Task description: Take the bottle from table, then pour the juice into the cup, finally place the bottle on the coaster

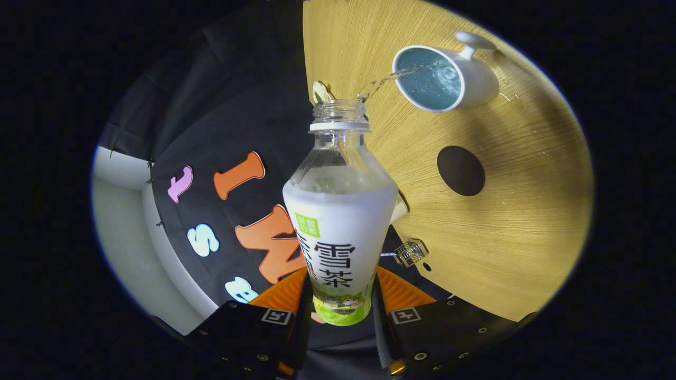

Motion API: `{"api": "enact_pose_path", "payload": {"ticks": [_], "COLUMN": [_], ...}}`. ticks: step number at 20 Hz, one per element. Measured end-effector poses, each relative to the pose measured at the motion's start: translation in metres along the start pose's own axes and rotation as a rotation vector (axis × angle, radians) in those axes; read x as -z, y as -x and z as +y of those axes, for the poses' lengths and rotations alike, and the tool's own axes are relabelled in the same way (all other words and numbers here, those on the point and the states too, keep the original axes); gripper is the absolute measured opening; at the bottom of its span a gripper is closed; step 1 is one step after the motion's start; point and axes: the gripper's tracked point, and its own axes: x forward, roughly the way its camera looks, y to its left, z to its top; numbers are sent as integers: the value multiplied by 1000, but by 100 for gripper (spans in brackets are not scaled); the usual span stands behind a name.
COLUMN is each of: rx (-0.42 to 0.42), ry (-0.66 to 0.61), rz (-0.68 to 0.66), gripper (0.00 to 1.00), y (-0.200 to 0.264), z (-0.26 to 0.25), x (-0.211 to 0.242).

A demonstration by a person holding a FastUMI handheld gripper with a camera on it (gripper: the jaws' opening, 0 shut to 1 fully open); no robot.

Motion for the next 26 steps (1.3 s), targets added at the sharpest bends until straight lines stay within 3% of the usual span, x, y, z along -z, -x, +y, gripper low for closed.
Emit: {"api": "enact_pose_path", "payload": {"ticks": [9,16,22,26], "rx": [-50,-53,-39,51], "ry": [-120,-143,-90,74], "rz": [-13,-32,-37,-61], "gripper": [53,53,53,53], "y": [3,2,-2,-13], "z": [12,9,1,-24], "x": [-3,-9,-11,-14]}}
